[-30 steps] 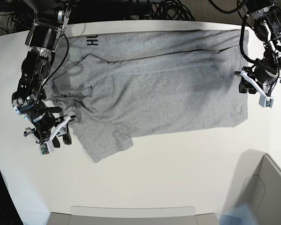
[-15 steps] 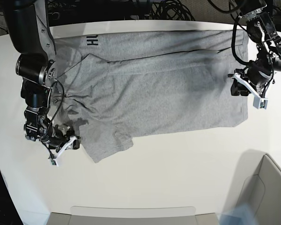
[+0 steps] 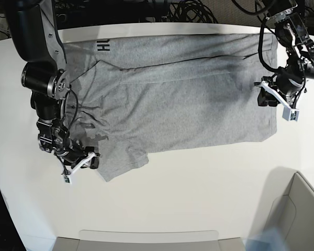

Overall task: Fold the T-shirt properly
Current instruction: 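Move both grippers down to the hem corners of the shirt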

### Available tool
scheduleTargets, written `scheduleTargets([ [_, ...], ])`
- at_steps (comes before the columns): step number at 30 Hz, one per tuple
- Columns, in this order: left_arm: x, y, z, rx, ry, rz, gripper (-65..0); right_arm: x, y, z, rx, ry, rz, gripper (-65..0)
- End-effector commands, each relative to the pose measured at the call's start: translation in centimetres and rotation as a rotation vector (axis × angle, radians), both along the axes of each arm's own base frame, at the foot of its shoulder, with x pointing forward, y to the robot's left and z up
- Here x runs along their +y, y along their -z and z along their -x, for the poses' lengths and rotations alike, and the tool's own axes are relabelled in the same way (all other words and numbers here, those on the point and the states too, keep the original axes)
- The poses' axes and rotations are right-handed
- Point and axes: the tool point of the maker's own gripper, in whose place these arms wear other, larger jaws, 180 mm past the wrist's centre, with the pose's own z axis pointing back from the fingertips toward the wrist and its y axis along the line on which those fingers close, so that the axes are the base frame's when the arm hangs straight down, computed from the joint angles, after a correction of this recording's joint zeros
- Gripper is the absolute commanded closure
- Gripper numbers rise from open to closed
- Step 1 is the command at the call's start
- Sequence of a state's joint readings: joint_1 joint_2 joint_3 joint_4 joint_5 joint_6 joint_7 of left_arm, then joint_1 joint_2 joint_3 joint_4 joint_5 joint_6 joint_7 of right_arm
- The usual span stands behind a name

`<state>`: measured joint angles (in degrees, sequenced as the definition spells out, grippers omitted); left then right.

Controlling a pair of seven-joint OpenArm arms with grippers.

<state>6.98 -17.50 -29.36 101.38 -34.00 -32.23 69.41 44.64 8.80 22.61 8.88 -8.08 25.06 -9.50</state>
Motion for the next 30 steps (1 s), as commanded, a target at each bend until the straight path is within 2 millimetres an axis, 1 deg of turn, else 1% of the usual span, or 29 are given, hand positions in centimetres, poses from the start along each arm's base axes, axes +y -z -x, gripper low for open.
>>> scheduleTargets([
  [1, 0.7, -1.5, -0.8, -0.048, 0.001, -0.023, -21.5, 1.3, -1.1, -0.9, -0.012, -0.043, 0.006, -24.5],
  [4, 0.8, -1.6, -0.9, -0.056, 0.001, -0.025, -21.5, 3.0, -1.0, -0.8, -0.009, -0.074, 0.004, -24.5],
  [6, 0.7, -1.7, -1.1, -0.059, 0.002, -0.025, -21.7, 3.2, -0.9, -0.8, -0.008, -0.074, 0.0, -24.5],
  [8, 0.5, -2.7, -2.5, -0.097, 0.007, -0.023, -21.8, 3.6, -0.7, -0.4, -0.006, -0.095, -0.015, -24.4],
  [10, 1.2, -2.8, -3.9, -0.105, -0.014, -0.02, -22.4, 3.9, -0.6, -0.2, -0.004, -0.11, -0.026, -24.4],
  [13, 2.8, -1.2, -6.4, -0.058, -0.072, 0.0, -27.2, 3.8, -0.5, 0.0, -0.001, -0.109, -0.024, -24.4],
  [14, 3.6, -0.3, -7.2, -0.023, -0.095, 0.006, -29.3, 3.8, -0.4, 0.0, 0.001, -0.11, -0.024, -24.4],
  [16, 5.3, 0.2, -8.8, 0.006, -0.13, -0.005, -31.7, 3.7, -0.4, 0.0, 0.002, -0.109, -0.023, -24.4],
  [18, 6.3, 0.3, -10.7, 0.0, -0.142, -0.026, -32.7, 3.6, -0.4, 0.0, 0.003, -0.109, -0.019, -24.4],
  [19, 6.6, 0.5, -11.2, 0.001, -0.139, -0.042, -32.8, 3.5, -0.4, 0.0, 0.005, -0.108, -0.018, -24.4],
  [21, 6.9, 1.2, -12.0, 0.011, -0.118, -0.076, -32.8, 3.5, -0.4, 0.0, 0.003, -0.108, -0.017, -24.4],
  [24, 7.0, 2.9, -12.7, 0.034, -0.092, -0.097, -32.9, 3.4, -0.3, 0.1, 0.005, -0.108, -0.015, -24.4],
  [26, 6.9, 4.1, -12.8, 0.056, -0.081, -0.087, -33.0, 3.4, -0.3, 0.1, 0.005, -0.109, -0.014, -24.4],
  [30, 5.6, 5.8, -12.5, 0.096, 0.023, -0.055, -33.0, 3.3, -0.1, 0.2, 0.01, -0.108, -0.013, -24.4],
])
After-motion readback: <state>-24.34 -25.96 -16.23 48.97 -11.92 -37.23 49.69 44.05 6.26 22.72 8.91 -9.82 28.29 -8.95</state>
